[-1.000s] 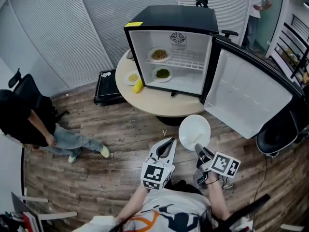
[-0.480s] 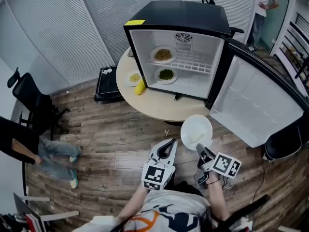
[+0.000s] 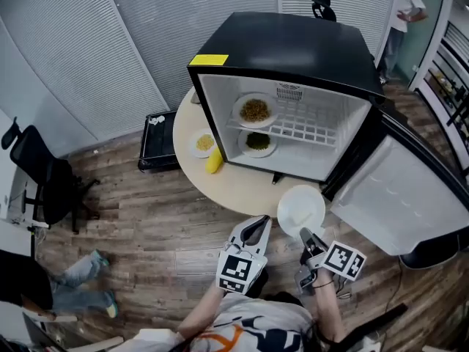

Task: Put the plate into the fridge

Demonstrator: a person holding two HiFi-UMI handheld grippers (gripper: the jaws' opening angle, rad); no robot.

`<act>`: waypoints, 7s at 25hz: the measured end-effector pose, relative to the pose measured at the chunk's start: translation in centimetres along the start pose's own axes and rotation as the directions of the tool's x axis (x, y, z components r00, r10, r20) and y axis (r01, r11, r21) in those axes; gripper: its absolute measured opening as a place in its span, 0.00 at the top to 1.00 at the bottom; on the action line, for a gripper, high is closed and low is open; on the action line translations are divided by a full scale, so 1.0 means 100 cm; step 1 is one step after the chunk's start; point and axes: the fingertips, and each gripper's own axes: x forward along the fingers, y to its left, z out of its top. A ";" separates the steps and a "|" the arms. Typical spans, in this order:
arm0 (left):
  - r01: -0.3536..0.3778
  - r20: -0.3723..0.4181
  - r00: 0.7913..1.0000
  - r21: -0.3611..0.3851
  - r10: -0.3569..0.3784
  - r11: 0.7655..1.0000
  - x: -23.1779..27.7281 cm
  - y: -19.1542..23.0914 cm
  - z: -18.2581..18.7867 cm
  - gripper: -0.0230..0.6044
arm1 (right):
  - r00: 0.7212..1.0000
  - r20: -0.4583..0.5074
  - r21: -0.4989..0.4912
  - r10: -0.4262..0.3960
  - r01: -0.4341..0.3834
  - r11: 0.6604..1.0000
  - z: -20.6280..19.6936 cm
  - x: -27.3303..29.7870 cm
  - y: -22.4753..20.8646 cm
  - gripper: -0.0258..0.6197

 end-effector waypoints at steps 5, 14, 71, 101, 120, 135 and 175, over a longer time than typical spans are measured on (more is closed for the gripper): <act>0.049 0.002 0.999 0.000 -0.049 0.999 0.024 0.033 0.008 0.94 | 0.999 0.035 0.029 -0.041 0.040 0.999 0.019 0.029 0.005 0.92; 0.160 0.024 0.987 0.016 -0.160 0.987 0.064 0.075 0.022 0.94 | 0.988 0.115 0.070 -0.099 0.092 0.993 0.047 0.070 0.011 0.92; 0.057 0.003 0.998 -0.006 -0.056 0.998 0.085 0.137 0.022 0.94 | 0.882 0.181 -0.144 -0.435 0.461 0.876 0.124 0.190 -0.047 0.45; 0.127 -0.004 0.992 -0.077 -0.128 0.989 0.040 0.093 0.001 0.94 | 0.988 0.142 -0.213 -0.059 0.088 0.973 0.034 0.099 0.063 0.81; 0.013 0.025 1.000 -0.091 -0.010 0.996 -0.031 -0.012 -0.005 0.94 | 0.999 0.032 -0.312 0.015 -0.004 0.950 -0.023 -0.017 0.045 0.89; -0.011 0.005 1.000 -0.081 0.012 0.997 -0.084 -0.063 -0.025 0.94 | 0.999 0.008 -0.314 0.043 -0.039 0.948 -0.067 -0.064 0.040 0.90; 0.124 0.057 0.991 -0.032 -0.122 0.992 -0.175 -0.018 -0.020 0.94 | 0.995 0.103 -0.281 -0.007 0.036 0.959 -0.147 -0.056 0.100 0.90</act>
